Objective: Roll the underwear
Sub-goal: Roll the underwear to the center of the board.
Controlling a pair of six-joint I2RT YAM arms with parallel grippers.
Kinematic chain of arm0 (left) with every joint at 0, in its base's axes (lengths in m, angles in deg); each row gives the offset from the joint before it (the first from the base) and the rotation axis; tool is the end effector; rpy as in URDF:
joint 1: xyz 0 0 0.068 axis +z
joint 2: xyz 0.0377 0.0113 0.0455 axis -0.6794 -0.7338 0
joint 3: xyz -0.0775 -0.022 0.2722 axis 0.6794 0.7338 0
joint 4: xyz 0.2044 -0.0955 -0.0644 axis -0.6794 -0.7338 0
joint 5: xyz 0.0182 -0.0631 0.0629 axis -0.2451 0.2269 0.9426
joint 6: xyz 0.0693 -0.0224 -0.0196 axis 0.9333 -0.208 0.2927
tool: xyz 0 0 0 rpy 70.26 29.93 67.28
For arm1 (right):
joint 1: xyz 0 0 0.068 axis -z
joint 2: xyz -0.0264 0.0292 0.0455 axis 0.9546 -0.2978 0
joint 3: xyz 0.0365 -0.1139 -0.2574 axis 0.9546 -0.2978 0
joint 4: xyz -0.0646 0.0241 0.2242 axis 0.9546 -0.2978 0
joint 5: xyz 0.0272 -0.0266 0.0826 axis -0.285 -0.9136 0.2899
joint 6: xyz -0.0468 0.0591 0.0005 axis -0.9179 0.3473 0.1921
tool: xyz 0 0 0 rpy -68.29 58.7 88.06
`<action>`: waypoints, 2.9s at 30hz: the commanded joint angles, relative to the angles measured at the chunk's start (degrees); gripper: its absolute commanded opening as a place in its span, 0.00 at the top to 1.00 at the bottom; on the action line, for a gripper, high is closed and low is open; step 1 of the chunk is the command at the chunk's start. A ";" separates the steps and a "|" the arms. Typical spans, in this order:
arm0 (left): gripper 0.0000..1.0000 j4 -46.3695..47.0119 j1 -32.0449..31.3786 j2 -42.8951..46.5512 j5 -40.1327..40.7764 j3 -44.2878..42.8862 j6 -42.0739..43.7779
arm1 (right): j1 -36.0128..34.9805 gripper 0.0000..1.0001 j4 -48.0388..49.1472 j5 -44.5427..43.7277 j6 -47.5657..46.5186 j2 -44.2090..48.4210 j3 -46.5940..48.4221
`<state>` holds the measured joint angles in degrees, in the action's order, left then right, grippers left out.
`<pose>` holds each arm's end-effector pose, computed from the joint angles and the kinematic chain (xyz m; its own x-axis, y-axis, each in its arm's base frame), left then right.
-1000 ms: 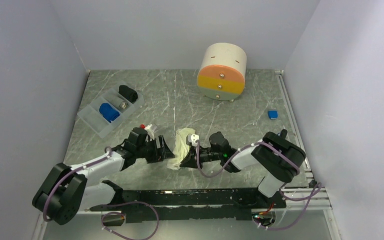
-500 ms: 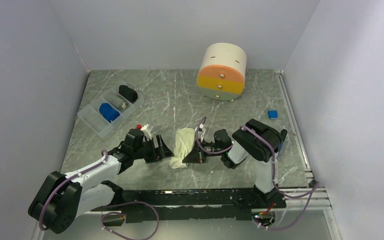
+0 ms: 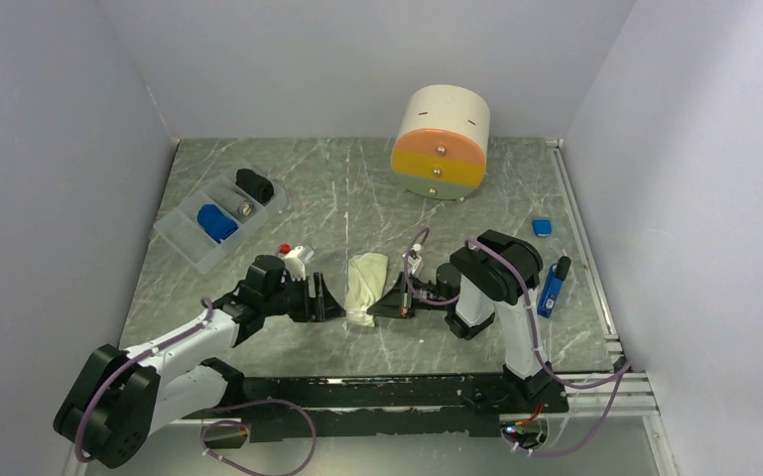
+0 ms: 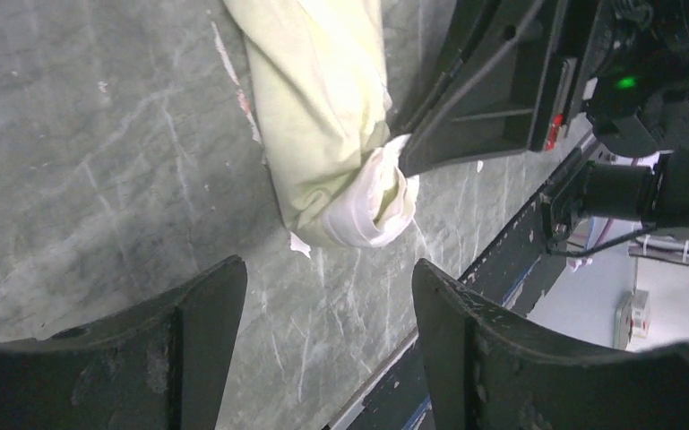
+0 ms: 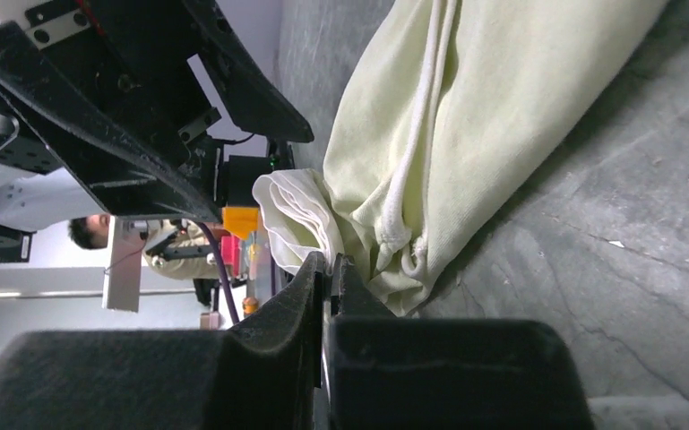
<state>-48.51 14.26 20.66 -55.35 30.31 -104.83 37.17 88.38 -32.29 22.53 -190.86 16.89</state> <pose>0.1515 -0.1148 0.1721 -0.8782 -0.1295 -0.4604 0.2622 0.6747 -0.6899 0.2174 0.2115 0.0990 -0.9621 0.0907 -0.2572 -0.2385 0.1778 0.9547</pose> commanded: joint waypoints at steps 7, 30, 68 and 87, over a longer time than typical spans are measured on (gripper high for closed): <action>0.35 5.26 -0.39 -1.49 -7.29 -0.13 7.75 | 0.22 1.00 4.25 -4.21 -1.35 -0.92 -1.54; 0.48 13.35 -2.49 -20.15 0.46 -5.00 7.41 | 0.23 0.89 -4.44 -5.18 -4.94 3.94 -1.46; 0.57 5.98 -4.13 -28.01 -1.51 -9.92 11.03 | -10.20 0.44 -48.84 -45.68 -70.16 45.35 3.19; 0.58 3.68 -4.16 -29.04 -2.58 -11.82 11.37 | -30.54 0.56 -61.33 -40.50 -106.10 43.01 3.40</action>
<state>-39.02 10.46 -6.51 -59.11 18.36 -95.85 8.23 27.77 -73.42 -77.99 -144.81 18.49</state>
